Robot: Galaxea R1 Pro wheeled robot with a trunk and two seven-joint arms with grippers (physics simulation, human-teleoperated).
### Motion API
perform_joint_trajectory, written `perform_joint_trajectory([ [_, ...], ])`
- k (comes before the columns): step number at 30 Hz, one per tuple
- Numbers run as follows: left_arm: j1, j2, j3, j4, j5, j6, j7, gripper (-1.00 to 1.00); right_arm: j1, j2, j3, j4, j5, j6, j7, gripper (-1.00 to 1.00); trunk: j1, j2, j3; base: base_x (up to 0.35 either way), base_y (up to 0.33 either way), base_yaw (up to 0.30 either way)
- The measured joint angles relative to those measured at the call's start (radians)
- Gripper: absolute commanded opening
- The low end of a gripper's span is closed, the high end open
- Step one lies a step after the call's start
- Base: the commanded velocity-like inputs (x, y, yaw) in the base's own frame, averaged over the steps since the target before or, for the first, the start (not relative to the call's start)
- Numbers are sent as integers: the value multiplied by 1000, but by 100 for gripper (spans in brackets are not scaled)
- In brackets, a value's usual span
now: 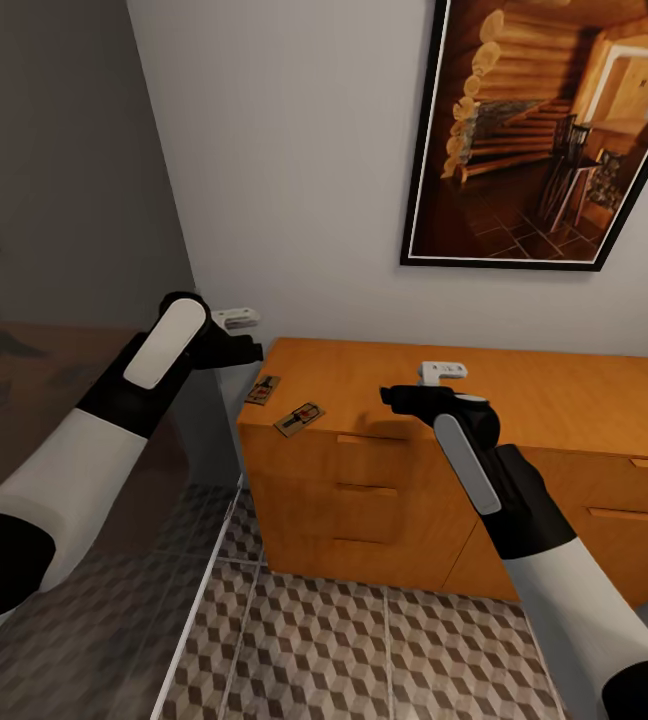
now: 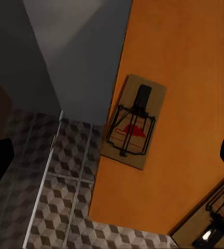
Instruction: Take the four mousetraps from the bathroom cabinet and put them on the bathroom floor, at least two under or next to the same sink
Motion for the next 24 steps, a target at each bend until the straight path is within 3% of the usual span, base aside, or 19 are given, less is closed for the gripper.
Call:
perform_joint_trajectory([
  [11,-8,-44,0,5,0,5,1,100,3,3,0,-39,0,5,0,100,0,0,0,0,0,0],
  [24,-32,-56,0,11,13,12,0,100,4,0,-2,-43,1,5,-1,100,0,0,0,0,0,0],
])
